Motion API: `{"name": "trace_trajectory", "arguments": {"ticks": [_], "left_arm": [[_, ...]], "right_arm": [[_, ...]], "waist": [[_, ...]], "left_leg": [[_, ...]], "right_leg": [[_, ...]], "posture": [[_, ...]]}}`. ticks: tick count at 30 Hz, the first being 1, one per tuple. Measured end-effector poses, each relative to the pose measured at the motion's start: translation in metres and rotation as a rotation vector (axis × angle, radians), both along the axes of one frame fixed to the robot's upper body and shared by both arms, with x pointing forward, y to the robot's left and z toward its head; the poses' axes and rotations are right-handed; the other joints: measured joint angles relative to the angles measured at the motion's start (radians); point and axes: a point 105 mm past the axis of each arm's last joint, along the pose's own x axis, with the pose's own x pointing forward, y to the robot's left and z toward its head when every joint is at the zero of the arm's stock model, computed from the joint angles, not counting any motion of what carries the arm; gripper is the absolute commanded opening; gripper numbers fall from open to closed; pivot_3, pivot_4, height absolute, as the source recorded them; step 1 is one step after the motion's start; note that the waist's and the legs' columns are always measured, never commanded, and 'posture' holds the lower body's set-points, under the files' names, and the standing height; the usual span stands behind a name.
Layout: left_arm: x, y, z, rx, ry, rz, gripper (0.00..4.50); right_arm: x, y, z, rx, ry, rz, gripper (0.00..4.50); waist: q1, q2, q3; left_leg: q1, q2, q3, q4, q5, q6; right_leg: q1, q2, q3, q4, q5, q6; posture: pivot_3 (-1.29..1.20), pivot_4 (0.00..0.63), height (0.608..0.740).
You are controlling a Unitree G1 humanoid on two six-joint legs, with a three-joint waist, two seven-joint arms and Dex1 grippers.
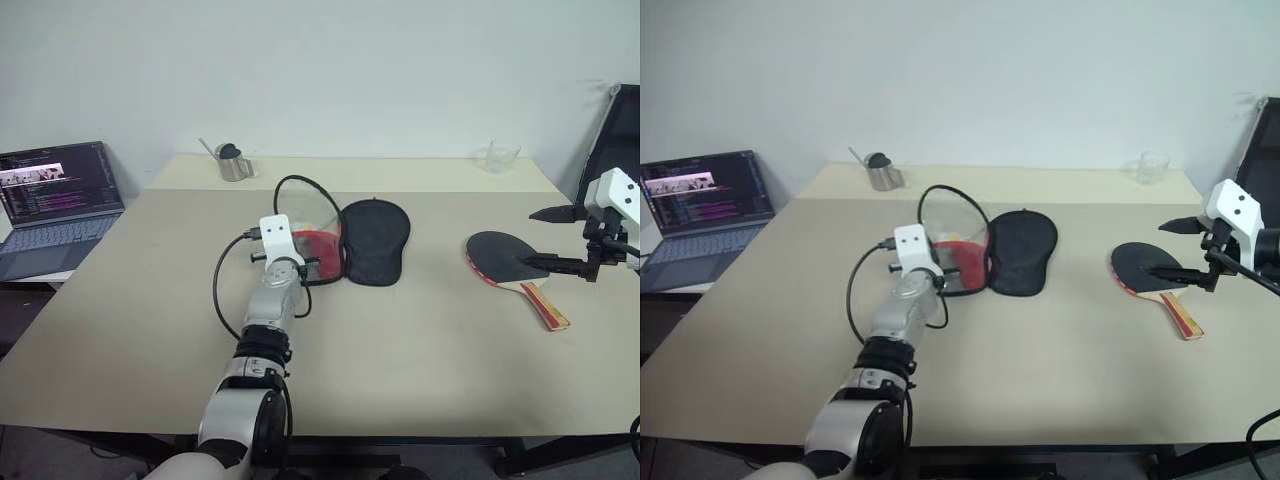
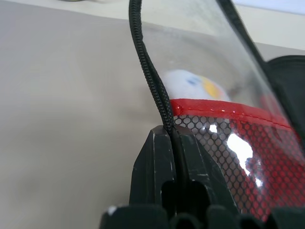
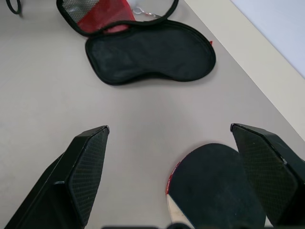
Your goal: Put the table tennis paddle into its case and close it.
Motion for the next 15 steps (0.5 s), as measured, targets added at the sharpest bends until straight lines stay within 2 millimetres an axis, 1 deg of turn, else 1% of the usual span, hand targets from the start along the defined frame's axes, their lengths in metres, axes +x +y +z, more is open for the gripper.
{"name": "trace_trajectory", "arguments": {"ticks": [7,11,15], "left_arm": [[0.000,-0.011,-0.006,0.003,0.026,-0.034,0.02],[-0.002,-0.022,-0.009,-0.002,0.042,-0.096,0.02],[-0.002,-0.024,-0.011,0.000,0.061,-0.121,0.02]], "right_arm": [[0.000,0.001,0.000,-0.003,-0.001,0.000,4.50],[0.000,0.001,-0.002,-0.004,0.003,-0.001,4.50],[-0.001,0.003,-0.002,-0.007,0.007,0.002,4.50]], "waist": [[-0.001,0.000,0.000],[0.000,0.000,0.000],[0.000,0.000,0.000]], "left_leg": [[0.000,0.000,0.000,0.000,0.000,0.000],[0.000,0.000,0.000,0.000,0.000,0.000],[0.000,0.000,0.000,0.000,0.000,0.000]], "right_leg": [[0.000,0.000,0.000,-0.001,0.000,0.000],[0.000,0.000,0.000,-0.002,0.000,0.001],[0.000,0.000,0.000,-0.002,0.000,0.001]], "posture": [[0.00,0.150,0.740],[0.00,0.150,0.740],[0.00,0.150,0.740]]}}
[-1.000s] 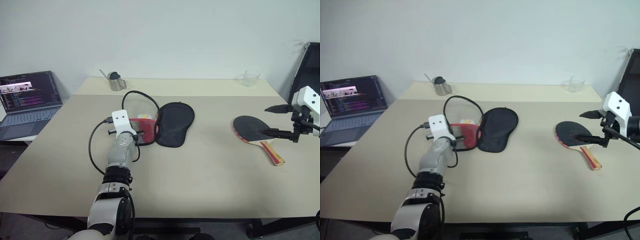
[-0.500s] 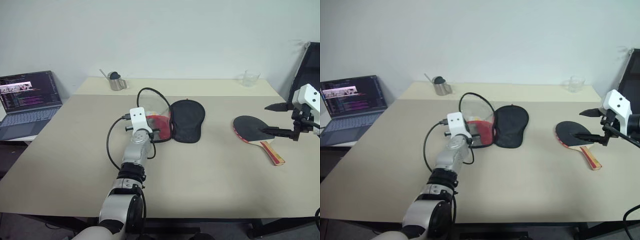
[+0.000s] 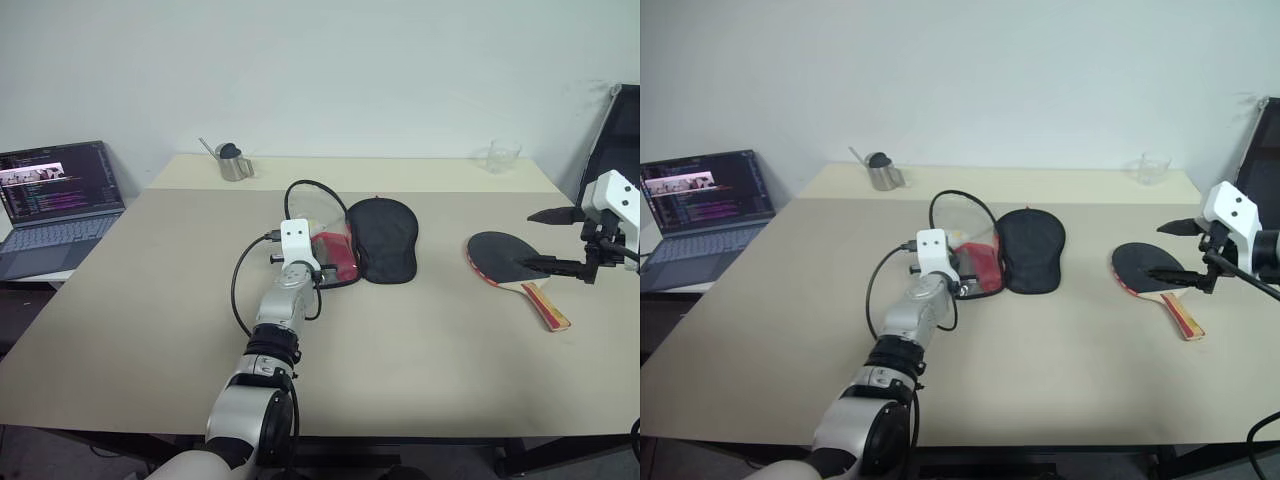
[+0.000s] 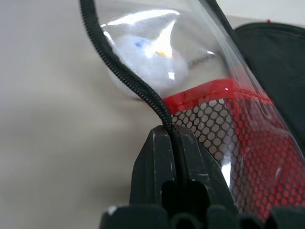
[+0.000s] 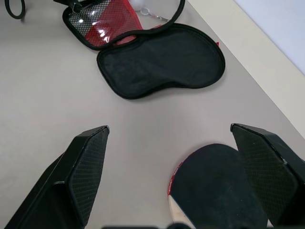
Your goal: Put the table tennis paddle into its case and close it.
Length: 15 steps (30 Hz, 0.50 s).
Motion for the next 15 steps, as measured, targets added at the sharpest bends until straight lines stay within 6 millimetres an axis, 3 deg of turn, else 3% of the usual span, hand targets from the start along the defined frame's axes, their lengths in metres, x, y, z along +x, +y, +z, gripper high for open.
{"name": "trace_trajectory", "arguments": {"ticks": [8,11,15], "left_arm": [[-0.003,0.003,-0.001,0.006,0.020,-0.022,2.85],[-0.005,0.014,0.002,0.031,0.011,-0.028,3.91],[-0.009,0.035,0.015,0.104,-0.039,-0.075,3.91]], "right_arm": [[0.001,0.002,-0.005,0.010,0.007,-0.006,4.50],[0.005,-0.002,-0.008,0.014,0.004,-0.058,4.50],[0.018,-0.019,-0.018,0.000,0.000,-0.234,4.50]], "waist": [[-0.001,0.000,0.000],[-0.003,0.000,0.000],[-0.005,0.000,0.000]], "left_leg": [[0.000,0.000,0.000,0.000,0.000,0.000],[0.000,0.001,0.000,-0.001,0.000,0.000],[0.000,0.002,0.000,-0.001,0.000,0.000]], "right_leg": [[0.000,0.000,0.000,-0.001,0.000,0.000],[0.000,0.000,0.000,-0.001,0.000,0.000],[0.000,0.000,0.000,-0.001,0.000,0.000]], "posture": [[0.00,0.150,0.740],[0.00,0.150,0.740],[0.00,0.150,0.740]]}}
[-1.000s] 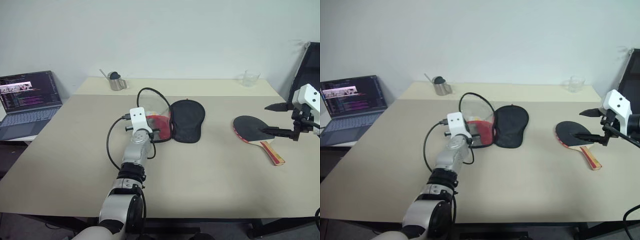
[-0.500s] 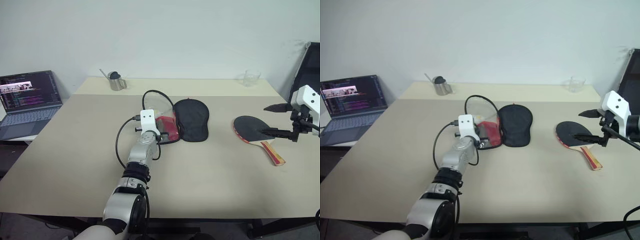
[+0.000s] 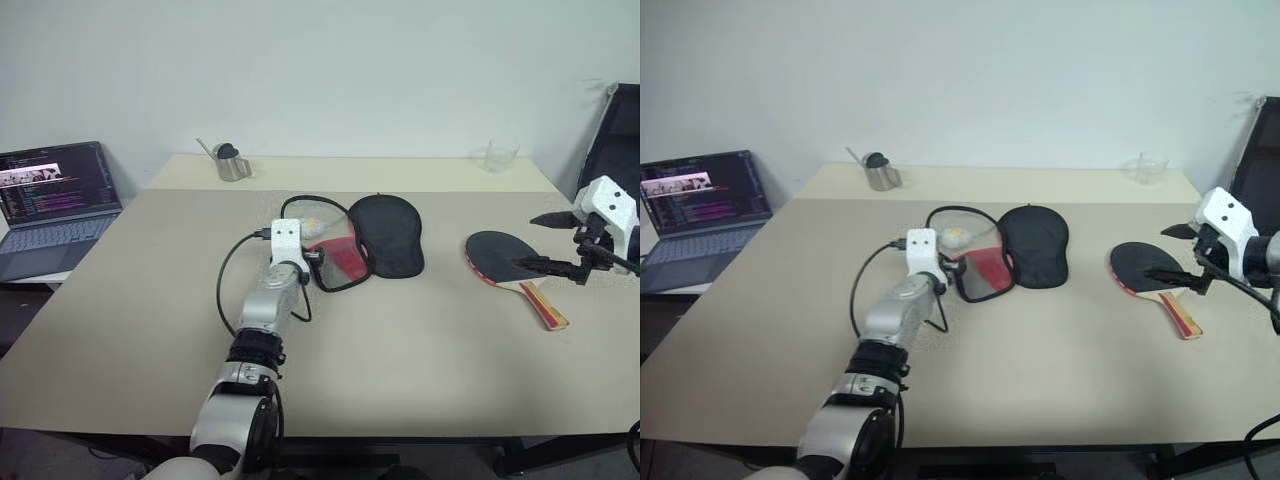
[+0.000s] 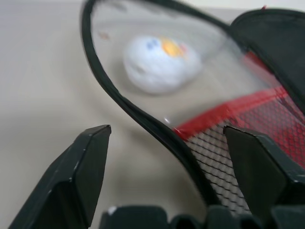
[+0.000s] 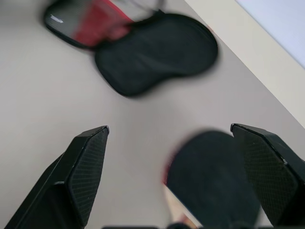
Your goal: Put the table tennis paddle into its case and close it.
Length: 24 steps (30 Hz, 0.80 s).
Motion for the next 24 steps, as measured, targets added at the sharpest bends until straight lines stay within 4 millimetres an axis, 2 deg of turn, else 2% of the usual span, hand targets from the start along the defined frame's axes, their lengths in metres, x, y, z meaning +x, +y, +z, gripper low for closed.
{"name": "trace_trajectory", "arguments": {"ticks": [5,9,14,18,22,24], "left_arm": [[-0.014,0.023,0.027,0.128,-0.067,-0.231,3.91],[-0.034,0.035,0.055,0.167,-0.098,-0.493,3.91],[-0.066,0.032,0.079,0.140,-0.108,-0.797,3.91],[-0.084,0.026,0.087,0.120,-0.111,-0.941,3.91],[-0.092,0.025,0.081,0.105,-0.086,-0.979,3.91],[-0.092,0.024,0.079,0.101,-0.081,-0.981,3.95]], "right_arm": [[0.012,-0.027,-0.026,0.054,0.068,-0.302,4.50],[0.014,-0.039,-0.053,0.136,0.140,-0.506,4.50],[0.011,-0.052,-0.090,0.178,0.245,-0.687,4.50],[0.011,-0.048,-0.101,0.209,0.284,-0.710,4.50],[0.013,-0.045,-0.119,0.269,0.317,-0.755,4.50],[0.015,-0.043,-0.122,0.307,0.316,-0.776,4.12]], "waist": [[-0.001,0.000,0.000],[0.000,0.000,0.000],[-0.001,0.000,0.000],[-0.001,0.000,0.000],[-0.001,0.000,0.000],[-0.004,0.000,0.000]], "left_leg": [[0.000,0.001,0.000,-0.001,0.002,-0.004],[0.000,0.001,0.000,-0.002,0.002,-0.004],[-0.001,0.000,0.001,-0.003,0.000,0.000],[-0.001,0.001,0.000,-0.005,0.000,0.000],[0.000,0.001,0.000,-0.009,0.001,0.001],[0.000,0.001,0.001,-0.011,0.001,0.002]], "right_leg": [[0.000,0.000,0.000,0.000,0.002,-0.004],[0.000,-0.001,0.000,-0.001,0.003,-0.005],[0.000,-0.001,0.000,-0.004,0.002,-0.004],[0.000,0.000,0.000,-0.005,0.000,0.000],[0.000,0.001,0.000,-0.008,0.000,0.000],[0.000,0.001,0.000,-0.009,0.001,0.000]], "posture": [[0.00,0.150,0.740],[0.00,0.150,0.740],[0.00,0.150,0.740],[0.00,0.150,0.740],[0.00,0.150,0.740],[0.00,0.150,0.740]]}}
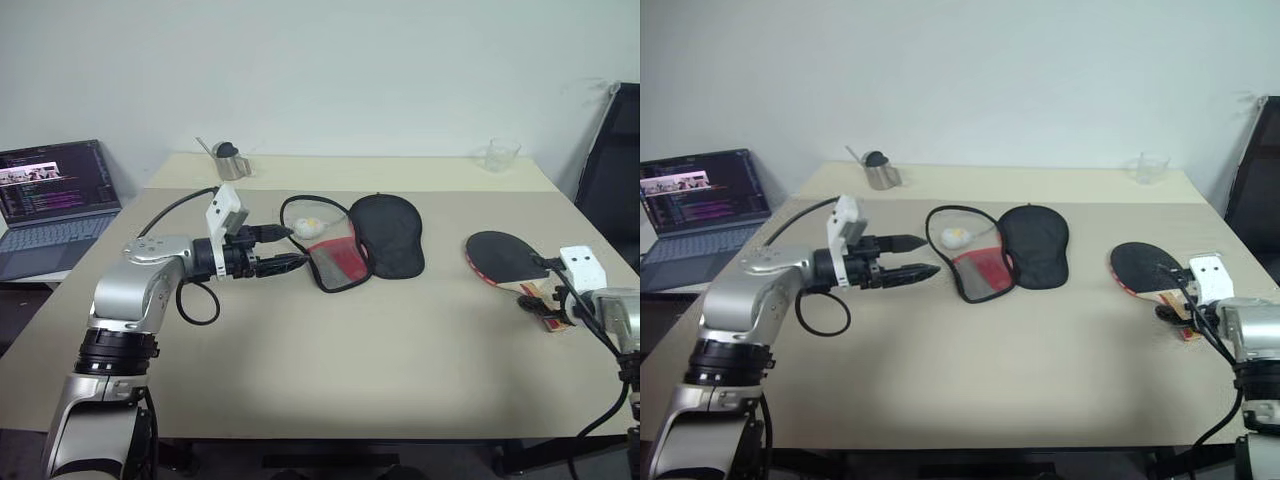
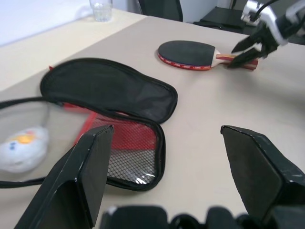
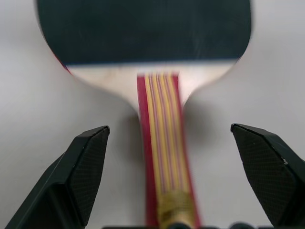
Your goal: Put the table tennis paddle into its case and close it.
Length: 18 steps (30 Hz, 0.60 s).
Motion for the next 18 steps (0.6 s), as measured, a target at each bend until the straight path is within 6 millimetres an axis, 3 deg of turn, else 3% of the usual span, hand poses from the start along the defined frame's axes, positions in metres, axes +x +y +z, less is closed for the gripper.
{"name": "trace_trajectory", "arguments": {"ticks": [9,10,15,18], "left_arm": [[-0.002,-0.005,0.000,-0.003,-0.004,-0.015,3.95],[-0.002,-0.005,0.000,-0.003,-0.004,-0.015,3.95],[-0.003,-0.003,-0.004,0.001,-0.001,-0.001,3.95],[-0.003,-0.004,-0.003,0.003,-0.008,0.001,3.95]], "right_arm": [[0.016,0.018,-0.003,0.077,-0.048,-0.033,1.22],[0.017,0.018,-0.002,0.078,-0.051,-0.040,1.05],[0.026,0.032,0.004,0.128,-0.077,-0.035,1.05],[0.038,0.045,0.025,0.178,-0.136,-0.022,1.05]], "waist": [[-0.007,-0.001,-0.001],[-0.007,-0.001,-0.001],[-0.010,-0.001,0.000],[-0.010,0.000,0.000]], "left_leg": [[0.001,0.000,0.001,-0.001,0.001,0.001],[0.001,0.000,0.001,-0.001,0.001,0.002],[0.000,0.000,0.001,-0.002,0.001,0.002],[-0.001,0.000,0.001,-0.003,0.001,0.002]], "right_leg": [[0.000,0.000,0.001,-0.001,0.002,0.000],[0.000,0.000,0.001,-0.001,0.002,0.001],[-0.002,0.001,0.002,-0.001,0.002,0.000],[-0.004,0.001,0.002,-0.001,0.002,0.000]], "posture": [[0.00,0.150,0.740],[0.00,0.150,0.740],[0.00,0.150,0.740],[0.00,0.150,0.740]]}}
